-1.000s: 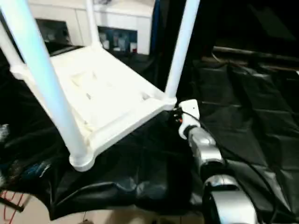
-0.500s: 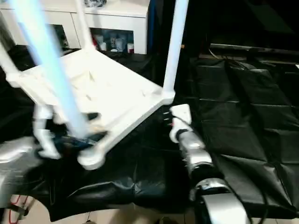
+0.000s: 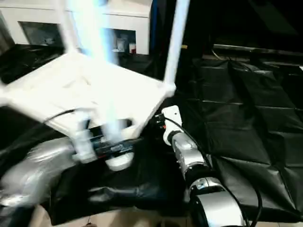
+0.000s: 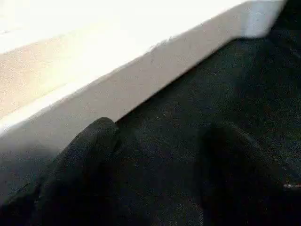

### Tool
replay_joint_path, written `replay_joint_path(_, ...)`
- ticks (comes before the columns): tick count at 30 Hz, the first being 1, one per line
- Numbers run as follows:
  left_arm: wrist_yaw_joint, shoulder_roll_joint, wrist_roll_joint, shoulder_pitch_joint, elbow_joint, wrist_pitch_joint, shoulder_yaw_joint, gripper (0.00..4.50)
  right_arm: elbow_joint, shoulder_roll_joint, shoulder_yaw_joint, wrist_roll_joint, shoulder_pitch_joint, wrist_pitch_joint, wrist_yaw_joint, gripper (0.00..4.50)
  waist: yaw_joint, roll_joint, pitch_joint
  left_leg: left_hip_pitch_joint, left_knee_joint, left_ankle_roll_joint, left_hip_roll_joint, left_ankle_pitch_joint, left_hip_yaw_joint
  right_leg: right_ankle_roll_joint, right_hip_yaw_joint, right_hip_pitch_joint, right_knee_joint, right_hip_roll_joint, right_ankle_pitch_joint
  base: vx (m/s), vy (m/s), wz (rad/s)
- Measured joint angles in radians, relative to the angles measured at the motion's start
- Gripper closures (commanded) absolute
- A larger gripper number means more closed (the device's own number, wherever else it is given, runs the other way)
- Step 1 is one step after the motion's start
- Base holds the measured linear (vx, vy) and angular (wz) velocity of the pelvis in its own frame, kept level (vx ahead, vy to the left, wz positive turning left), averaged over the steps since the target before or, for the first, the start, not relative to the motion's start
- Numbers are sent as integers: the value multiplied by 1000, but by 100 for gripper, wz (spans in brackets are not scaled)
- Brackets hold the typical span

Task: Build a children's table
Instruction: Rotate table base

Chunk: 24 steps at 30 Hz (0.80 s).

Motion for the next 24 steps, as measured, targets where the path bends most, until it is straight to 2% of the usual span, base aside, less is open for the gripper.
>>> replay_joint_path(4,21,-30,46,-55,66,-44,-47,4,0,1,-1,0,0,-6,0,82,-3,5,0,0,0,0,0,0,0,0,0,0,0,0,0,0,0,0)
replay_joint_path(8,48,-51,93,-73,110,-89,-73,4,-1,-2,-2,1,0,-8,0,82,-2,11,0,0,0,0,0,0,0,0,0,0,-1,0,0,0,0,0)
replay_joint_path(10,65,-55,115,-82,133,-112,-75,4,-1,-5,-3,1,0,-8,0,82,-3,15,0,0,0,0,0,0,0,0,0,0,-1,0,0,0,0,0)
replay_joint_path(16,100,-46,154,-122,221,-207,-43,4,-17,-30,-2,1,10,-10,29,82,-1,16,0,0,0,0,0,0,0,-2,-1,0,0,0,1,0,0,0)
replay_joint_path(18,70,-8,152,-133,225,-212,-35,4,-41,-53,2,2,29,-13,73,82,-1,16,0,0,0,0,0,0,0,-2,-1,0,0,0,1,0,0,0)
replay_joint_path(24,-133,161,150,-122,263,-227,-38,4,-156,-172,19,9,78,2,265,82,-1,17,0,0,0,0,0,0,0,-2,-1,0,0,0,1,0,0,0)
